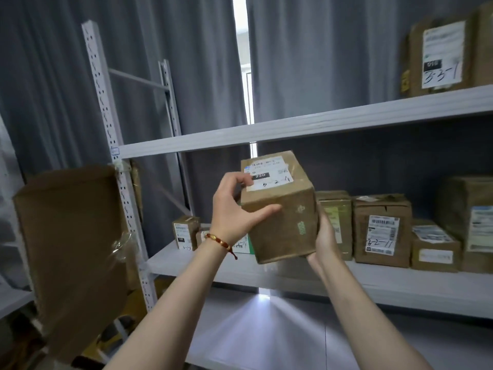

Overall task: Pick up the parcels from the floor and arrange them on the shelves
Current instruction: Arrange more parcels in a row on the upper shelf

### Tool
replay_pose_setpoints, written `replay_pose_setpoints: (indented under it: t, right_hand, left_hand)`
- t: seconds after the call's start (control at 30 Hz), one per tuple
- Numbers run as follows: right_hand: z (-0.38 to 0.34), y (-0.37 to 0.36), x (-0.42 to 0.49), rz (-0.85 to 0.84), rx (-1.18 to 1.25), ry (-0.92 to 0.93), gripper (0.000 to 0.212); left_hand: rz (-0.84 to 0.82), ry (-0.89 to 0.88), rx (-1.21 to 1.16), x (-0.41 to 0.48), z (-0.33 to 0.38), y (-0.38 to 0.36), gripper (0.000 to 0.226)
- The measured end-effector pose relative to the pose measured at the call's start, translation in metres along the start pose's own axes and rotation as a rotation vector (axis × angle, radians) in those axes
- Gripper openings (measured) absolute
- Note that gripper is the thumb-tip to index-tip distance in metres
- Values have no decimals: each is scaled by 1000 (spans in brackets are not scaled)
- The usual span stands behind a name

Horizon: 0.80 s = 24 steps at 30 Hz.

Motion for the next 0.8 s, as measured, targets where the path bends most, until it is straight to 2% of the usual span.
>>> replay_pose_setpoints:
  t: [0.1, 0.13, 0.2, 0.27, 0.33, 0.53, 0.67, 0.8]
  right_hand:
    - [3, 2, -3, 13, 19, 49, 55]
    - [3, 1, -5, 11, 25, 68, 61]
    - [2, -4, -10, -10, 17, 129, 87]
    - [-3, -10, -15, -32, 3, 189, 107]
    - [-12, -17, -17, -55, 11, 235, 110]
    - [-62, -39, -10, -123, -104, 398, 102]
    - [-100, -53, -2, -104, -202, 533, 86]
    - [-133, -62, 3, -116, -287, 643, 75]
  left_hand:
    - [98, -24, -81, -5, 10, 4, 44]
    - [141, -8, -101, -5, 12, 7, 42]
    - [189, 24, -117, -4, 17, 14, 38]
    - [206, 41, -123, -4, 22, 19, 44]
    - [201, 51, -128, -5, 26, 24, 58]
    - [99, 155, -156, 15, 26, 26, 89]
    - [58, 152, -152, 39, 44, 19, 86]
    - [63, 61, -119, 60, 68, 11, 88]
Point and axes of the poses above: each hand's wrist, its own x-axis towards the middle knuckle, its own y-axis out of the back of the hand, z = x × y, the point moved 6 cm from there along x, towards the middle knuckle, and after that the axes turned 2 degrees about -z, right-handed, at the moved point
